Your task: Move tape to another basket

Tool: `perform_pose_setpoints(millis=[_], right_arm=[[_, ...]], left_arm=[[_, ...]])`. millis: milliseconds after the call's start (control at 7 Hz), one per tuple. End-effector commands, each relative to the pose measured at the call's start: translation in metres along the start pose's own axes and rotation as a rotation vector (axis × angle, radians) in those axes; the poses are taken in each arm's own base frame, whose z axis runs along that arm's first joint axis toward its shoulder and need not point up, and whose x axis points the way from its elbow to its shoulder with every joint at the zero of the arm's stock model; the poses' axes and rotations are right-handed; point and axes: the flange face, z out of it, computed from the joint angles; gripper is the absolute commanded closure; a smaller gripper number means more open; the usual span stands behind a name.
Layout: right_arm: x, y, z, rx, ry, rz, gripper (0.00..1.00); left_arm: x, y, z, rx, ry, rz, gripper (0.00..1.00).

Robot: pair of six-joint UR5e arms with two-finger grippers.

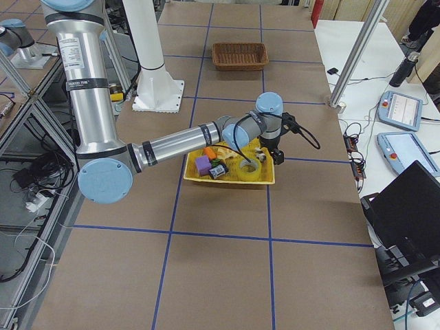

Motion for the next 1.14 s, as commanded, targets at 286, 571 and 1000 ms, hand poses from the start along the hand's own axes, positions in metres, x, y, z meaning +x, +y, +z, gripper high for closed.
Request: perform_pose_setpoints(millis=[286, 571, 1000], right_arm=[[-0.005, 0.017, 0.057, -0.083, -0.009, 0.001, 0.01], [-0.026, 0.018, 0.087, -0.124, -0.005, -0.036, 0.11], [-0.019, 0.026, 0.1, -0.154, 0.01, -0.073, 0.27]], left_arm=[[0.0, 0.0, 0.001, -0.001, 0.002, -0.001, 0.02], [0.0, 0.0, 0.001, -0.002, 0.002, -0.001, 0.02], [0.0, 0.0, 0.001, -0.002, 0.002, -0.001, 0.02]])
